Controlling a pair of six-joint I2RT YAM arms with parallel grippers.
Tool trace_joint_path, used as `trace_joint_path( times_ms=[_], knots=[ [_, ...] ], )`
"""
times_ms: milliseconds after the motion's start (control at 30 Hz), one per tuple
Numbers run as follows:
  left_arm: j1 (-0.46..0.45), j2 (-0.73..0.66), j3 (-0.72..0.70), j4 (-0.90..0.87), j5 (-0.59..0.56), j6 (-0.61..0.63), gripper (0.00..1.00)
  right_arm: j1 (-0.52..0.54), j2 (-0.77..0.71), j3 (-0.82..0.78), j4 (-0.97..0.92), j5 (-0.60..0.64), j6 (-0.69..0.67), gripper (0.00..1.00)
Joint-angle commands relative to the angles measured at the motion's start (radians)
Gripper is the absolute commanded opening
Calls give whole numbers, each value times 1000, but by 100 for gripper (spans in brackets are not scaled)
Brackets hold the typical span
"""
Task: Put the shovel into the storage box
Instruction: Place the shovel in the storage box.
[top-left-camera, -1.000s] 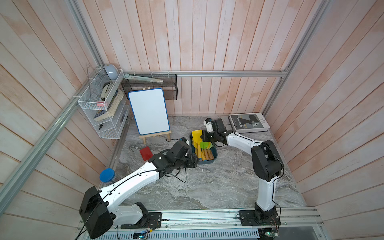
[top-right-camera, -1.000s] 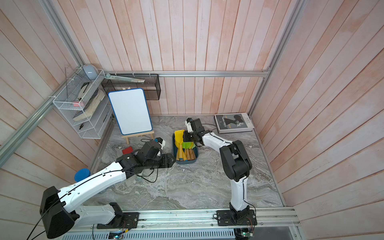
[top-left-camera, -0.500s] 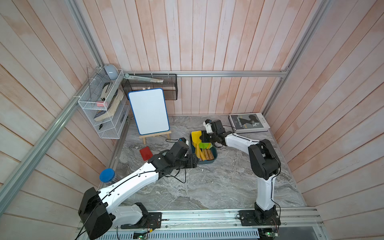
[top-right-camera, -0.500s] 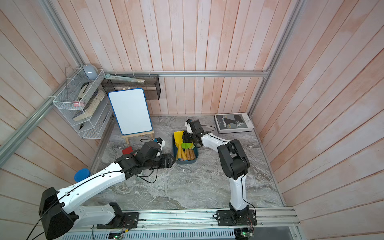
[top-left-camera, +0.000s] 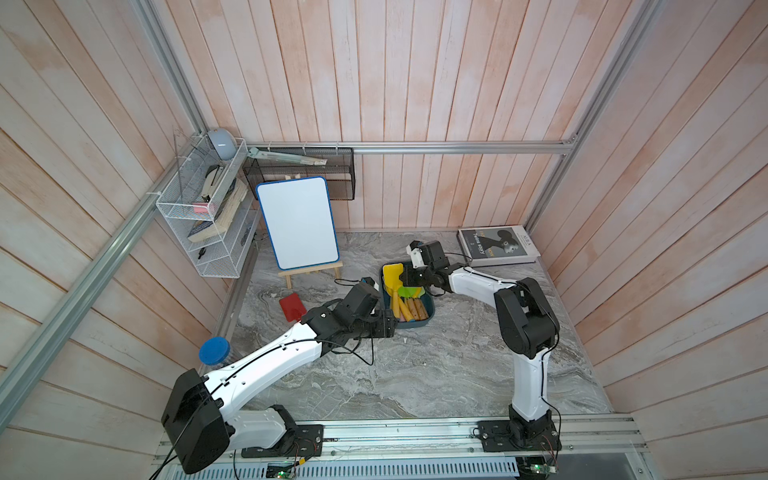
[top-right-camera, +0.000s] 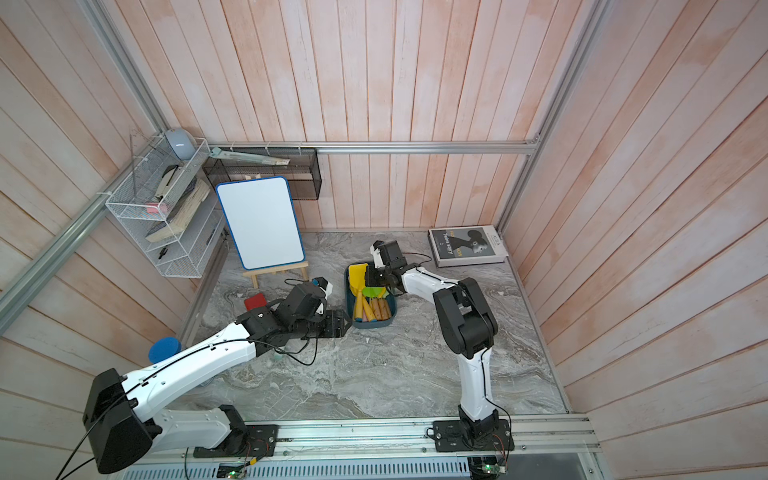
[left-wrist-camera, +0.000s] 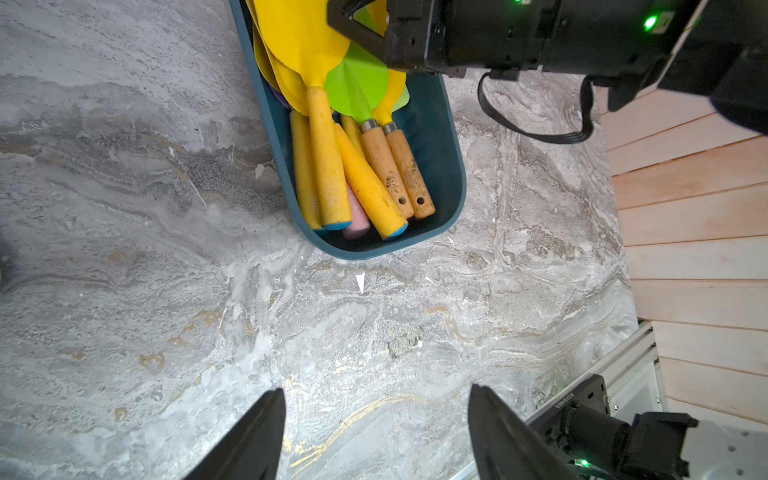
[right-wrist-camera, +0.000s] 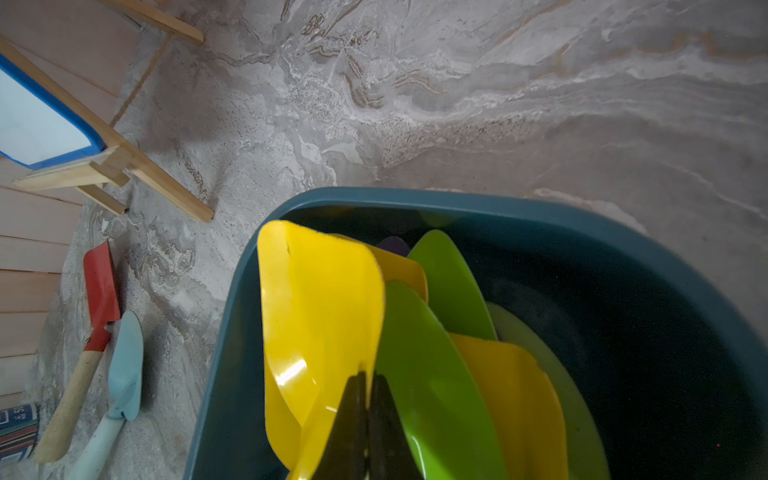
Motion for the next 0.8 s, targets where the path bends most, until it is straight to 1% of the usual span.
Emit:
trace_joint_path(
  times_ms=[0, 300, 467, 667, 767],
  knots=[
    [4, 21, 43, -33, -36, 10, 75, 3, 25, 9, -48, 40, -23, 13],
    [19, 52, 69, -100, -79, -16, 75, 2, -26, 13, -92, 79, -36, 28],
    [49, 69, 82, -153, -94, -23, 75, 7, -64, 21, -134, 111, -46, 35],
    [115, 86, 68, -195, -105, 3, 76, 18, -144, 16, -181, 138, -60, 39],
    [176, 95, 46, -207, -98, 29, 77, 29, -198, 8, -206, 149, -68, 40]
  ],
)
